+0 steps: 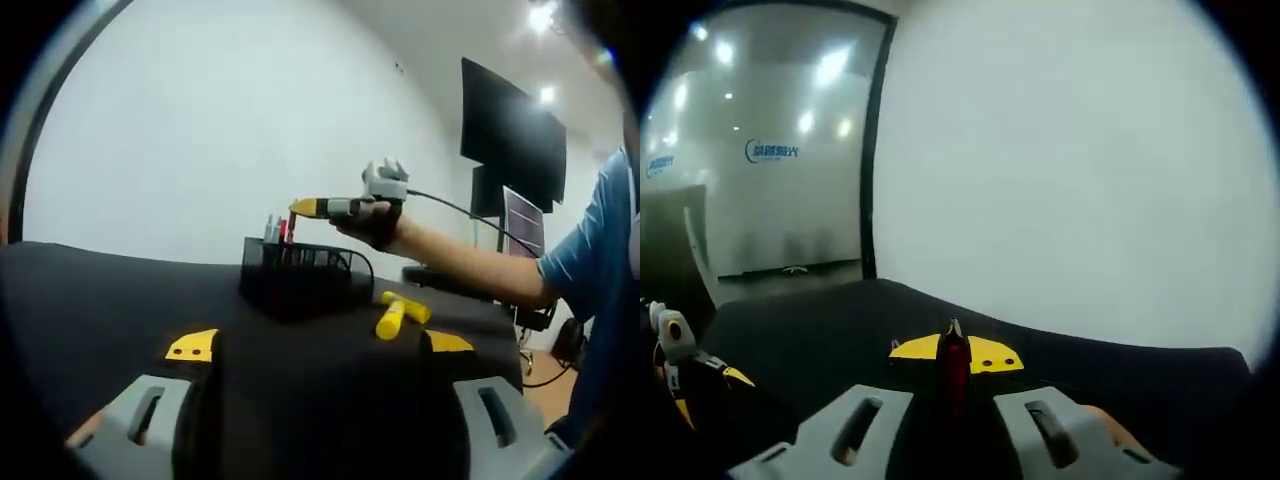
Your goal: Pick up pens and glue sticks and place them into the holder.
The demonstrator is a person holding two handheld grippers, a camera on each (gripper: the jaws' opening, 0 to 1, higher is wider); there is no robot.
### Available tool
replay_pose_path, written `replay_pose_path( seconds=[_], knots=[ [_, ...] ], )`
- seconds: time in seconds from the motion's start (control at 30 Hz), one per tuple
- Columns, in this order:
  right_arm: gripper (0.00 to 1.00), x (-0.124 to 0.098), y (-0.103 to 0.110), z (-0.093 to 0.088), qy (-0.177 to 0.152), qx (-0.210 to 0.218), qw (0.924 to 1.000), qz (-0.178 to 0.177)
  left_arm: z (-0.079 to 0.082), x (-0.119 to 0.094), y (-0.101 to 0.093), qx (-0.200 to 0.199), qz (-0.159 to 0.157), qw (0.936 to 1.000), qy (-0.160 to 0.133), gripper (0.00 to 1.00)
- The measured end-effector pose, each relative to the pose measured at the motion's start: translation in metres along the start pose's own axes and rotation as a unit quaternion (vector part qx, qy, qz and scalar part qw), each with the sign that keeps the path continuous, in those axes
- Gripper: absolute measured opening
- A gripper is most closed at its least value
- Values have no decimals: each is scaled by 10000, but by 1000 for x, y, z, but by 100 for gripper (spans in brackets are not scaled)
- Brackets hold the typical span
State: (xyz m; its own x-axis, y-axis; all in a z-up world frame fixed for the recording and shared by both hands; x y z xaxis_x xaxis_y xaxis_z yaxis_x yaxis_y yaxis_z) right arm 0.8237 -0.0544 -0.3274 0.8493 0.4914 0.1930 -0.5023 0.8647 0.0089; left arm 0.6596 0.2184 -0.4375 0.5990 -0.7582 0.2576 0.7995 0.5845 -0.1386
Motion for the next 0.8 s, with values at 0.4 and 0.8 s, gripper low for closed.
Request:
replay_pose_path(
  seconds=[0.4,0.8],
  knots=[
    [6,-9,1,-9,13,225,9997,3,0,0,0,4,8,10000,12,81],
    [6,-22,10,0,-179,160,9997,25,0,0,1,-2,19,10000,20,80]
  ],
)
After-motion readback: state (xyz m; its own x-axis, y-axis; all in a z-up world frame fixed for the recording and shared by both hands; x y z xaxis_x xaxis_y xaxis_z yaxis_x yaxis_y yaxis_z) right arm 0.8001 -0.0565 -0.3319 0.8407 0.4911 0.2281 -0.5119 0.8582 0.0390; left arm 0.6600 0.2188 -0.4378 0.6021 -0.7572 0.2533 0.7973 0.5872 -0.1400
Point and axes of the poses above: the point that each gripper's makers call its tool centre point, and the gripper's own axes: x roughly forward along the fingers, y roughly to its left, z roughly out of its top, the point moved 9 cm from there along -x, roughly backward along the fingers, and after that the axes turned 15 degrees about -y, right-handed, at the moved point
